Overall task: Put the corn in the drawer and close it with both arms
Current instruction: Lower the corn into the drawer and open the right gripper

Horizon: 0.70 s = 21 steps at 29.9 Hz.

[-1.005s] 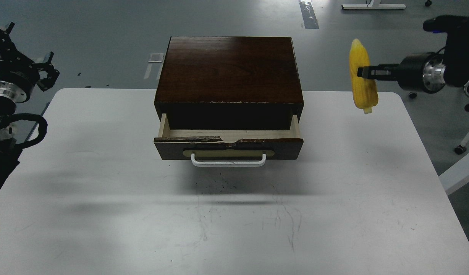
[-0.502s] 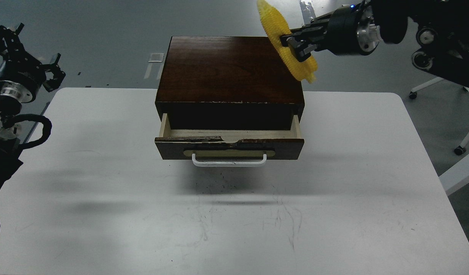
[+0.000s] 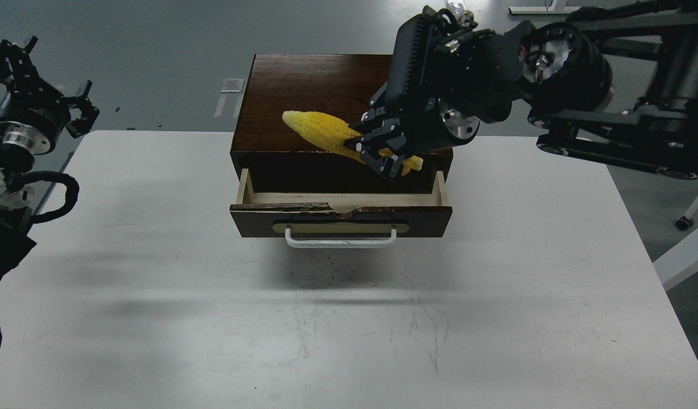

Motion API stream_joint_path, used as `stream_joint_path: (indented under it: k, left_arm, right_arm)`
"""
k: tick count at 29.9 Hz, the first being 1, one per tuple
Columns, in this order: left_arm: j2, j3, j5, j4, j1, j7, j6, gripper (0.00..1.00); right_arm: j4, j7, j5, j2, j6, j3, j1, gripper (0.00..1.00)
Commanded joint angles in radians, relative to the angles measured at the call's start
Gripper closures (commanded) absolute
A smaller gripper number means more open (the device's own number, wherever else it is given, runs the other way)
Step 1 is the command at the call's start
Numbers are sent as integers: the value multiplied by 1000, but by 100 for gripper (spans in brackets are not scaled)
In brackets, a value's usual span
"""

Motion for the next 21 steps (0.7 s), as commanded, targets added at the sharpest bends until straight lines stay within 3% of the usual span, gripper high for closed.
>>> stream_joint_path:
  k: [1,7,12,14,15,18,21]
  left_arm:
    - [0,0,-1,1,-2,-1,0,2]
    - [8,0,-4,1,-2,-3,0,2]
    - [14,-3,-9,1,-3,-3,0,2]
    - [14,-1,-9,1,-3,-3,0,2]
    - [14,-1,-9,1,-3,-3,0,2]
    - [14,-1,-9,1,-3,-3,0,2]
    - [14,-1,-9,1,-3,-3,0,2]
  right_arm:
    - [-6,19,-24,28,0,-26,-7,80]
    - [-37,19,-140,77,-2,-27,-29,65]
    - [-84,19,-165,95,-8,-24,-43,61]
    - [-84,19,-160,97,-8,-23,-44,48]
    - [-83,19,-159,97,-8,-21,-46,34]
    - [-81,19,-151,97,-8,-21,-52,24]
    - [-83,19,-149,97,-8,-21,-61,22]
